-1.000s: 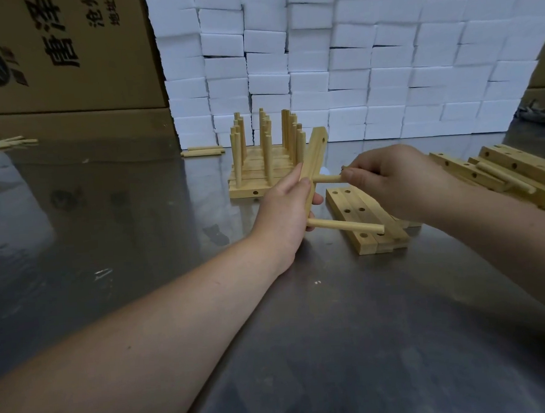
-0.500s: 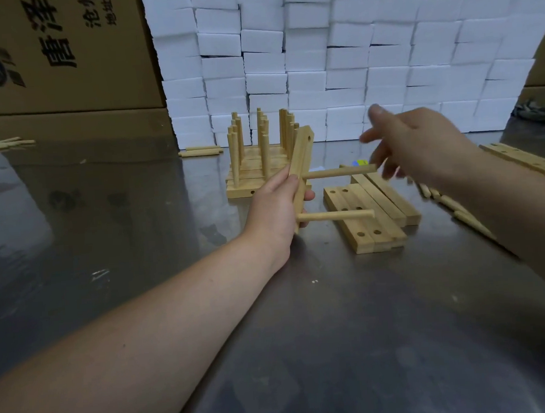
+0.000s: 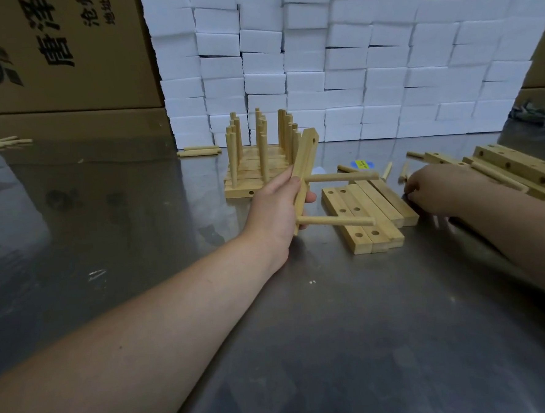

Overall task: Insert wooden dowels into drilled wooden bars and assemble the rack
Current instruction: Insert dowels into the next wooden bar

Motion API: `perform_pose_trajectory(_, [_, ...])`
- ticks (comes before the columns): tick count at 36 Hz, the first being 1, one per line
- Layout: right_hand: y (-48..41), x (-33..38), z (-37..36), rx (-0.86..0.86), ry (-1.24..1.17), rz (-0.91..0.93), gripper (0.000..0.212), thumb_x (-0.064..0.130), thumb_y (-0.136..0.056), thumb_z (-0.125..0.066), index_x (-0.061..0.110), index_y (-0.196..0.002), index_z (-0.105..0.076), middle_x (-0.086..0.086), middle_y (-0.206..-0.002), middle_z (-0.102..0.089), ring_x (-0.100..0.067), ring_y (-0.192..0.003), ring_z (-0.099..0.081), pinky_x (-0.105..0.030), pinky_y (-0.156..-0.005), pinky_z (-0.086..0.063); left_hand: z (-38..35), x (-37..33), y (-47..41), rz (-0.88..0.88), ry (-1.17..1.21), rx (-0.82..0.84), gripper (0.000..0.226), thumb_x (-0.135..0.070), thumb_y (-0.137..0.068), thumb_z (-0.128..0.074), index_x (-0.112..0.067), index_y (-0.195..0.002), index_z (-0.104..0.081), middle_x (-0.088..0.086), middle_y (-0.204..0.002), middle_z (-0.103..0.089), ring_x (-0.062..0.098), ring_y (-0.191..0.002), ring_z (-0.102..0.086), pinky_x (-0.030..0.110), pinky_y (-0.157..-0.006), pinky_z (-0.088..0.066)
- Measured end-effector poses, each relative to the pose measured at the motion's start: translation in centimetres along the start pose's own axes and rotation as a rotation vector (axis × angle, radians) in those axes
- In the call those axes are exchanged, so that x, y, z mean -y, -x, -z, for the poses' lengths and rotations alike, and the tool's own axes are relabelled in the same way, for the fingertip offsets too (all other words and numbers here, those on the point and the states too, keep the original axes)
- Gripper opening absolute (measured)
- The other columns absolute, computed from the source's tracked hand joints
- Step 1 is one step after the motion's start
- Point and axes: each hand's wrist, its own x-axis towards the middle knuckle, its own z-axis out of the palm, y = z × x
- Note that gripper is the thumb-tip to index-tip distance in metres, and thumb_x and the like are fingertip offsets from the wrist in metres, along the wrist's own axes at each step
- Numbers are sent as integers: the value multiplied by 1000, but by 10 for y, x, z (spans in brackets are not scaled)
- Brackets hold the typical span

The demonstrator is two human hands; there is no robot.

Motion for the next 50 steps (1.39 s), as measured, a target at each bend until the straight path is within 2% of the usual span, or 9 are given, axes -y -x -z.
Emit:
perform_pose_trajectory(5, [2,4,1,-23,47,-12,24,26,-89,-49,22,-107,-64,-3,-97,-62,-21,-84,-58,-32,-71,-52,0,0,0,-1,-18,-6,30,-19,-98,-42,-26,-124,-56,0,-71,-63,17,-64,-49,28,-55,-41])
perform_pose_trajectory(11, [1,0,16,-303,-186,1,24,20,-90,-42,20,-102,-63,-3,-83,-60,-22,-77,-54,-30,-64,-43,0,0,-1,-1,-29,-9,29,-20,-98,-43,-42,-86,-57,-1,-70,-64,21,-72,-52,28,-54,-43])
perform_pose_trajectory(16, [20,17,44,-496,-572,137,25,15,-89,-32,16,-97,-55,-8,-84,-58,-27,-75,-53,-29,-61,-36,0,1,-2,8,-2,-11,23,-19,-98,-43,-35,-105,-59,0,-70,-63,16,-64,-50,26,-50,-43])
perform_pose_trajectory(20, [39,34,59,-479,-764,273,25,11,-88,-32,22,-88,-55,0,-62,-49,-12,-46,-42,-22,-41,-29,1,0,-2,20,14,-1,30,-19,-98,-43,-26,-124,-57,0,-68,-62,15,-61,-51,25,-49,-44])
perform_pose_trajectory(27, [45,41,57,-397,-635,369,15,27,-96,-45,23,-91,-59,11,-61,-47,-5,-51,-42,-22,-47,-27,2,0,-1,18,-14,42,35,-20,-98,-43,-30,-130,-53,0,-68,-63,14,-68,-55,25,-49,-44])
perform_pose_trajectory(33, [45,43,51,-451,-659,369,22,29,-94,-48,19,-98,-67,11,-58,-49,-5,-49,-46,-17,-44,-31,1,0,-2,38,6,39,35,-18,-98,-41,-29,-130,-53,0,-67,-61,12,-62,-53,24,-48,-43])
perform_pose_trajectory(36, [45,44,50,-486,-618,376,23,29,-94,-48,18,-101,-68,12,-61,-51,-6,-53,-45,-21,-48,-31,1,1,-3,42,3,36,35,-19,-98,-42,-29,-130,-53,0,-66,-60,12,-59,-51,24,-47,-43])
perform_pose_trajectory(44, [46,42,50,-556,-591,390,25,26,-95,-47,16,-101,-68,5,-62,-56,-11,-57,-47,-23,-55,-38,2,1,-2,47,-27,53,35,-24,-97,-44,-31,-130,-52,-4,-62,-60,8,-54,-50,21,-46,-43])
perform_pose_trajectory(50, [46,45,49,-574,-539,401,27,27,-96,-43,15,-103,-66,-8,-78,-64,-24,-71,-54,-33,-62,-43,1,1,-2,46,-32,45,35,-25,-96,-47,-31,-130,-52,-4,-61,-59,9,-55,-49,22,-46,-42])
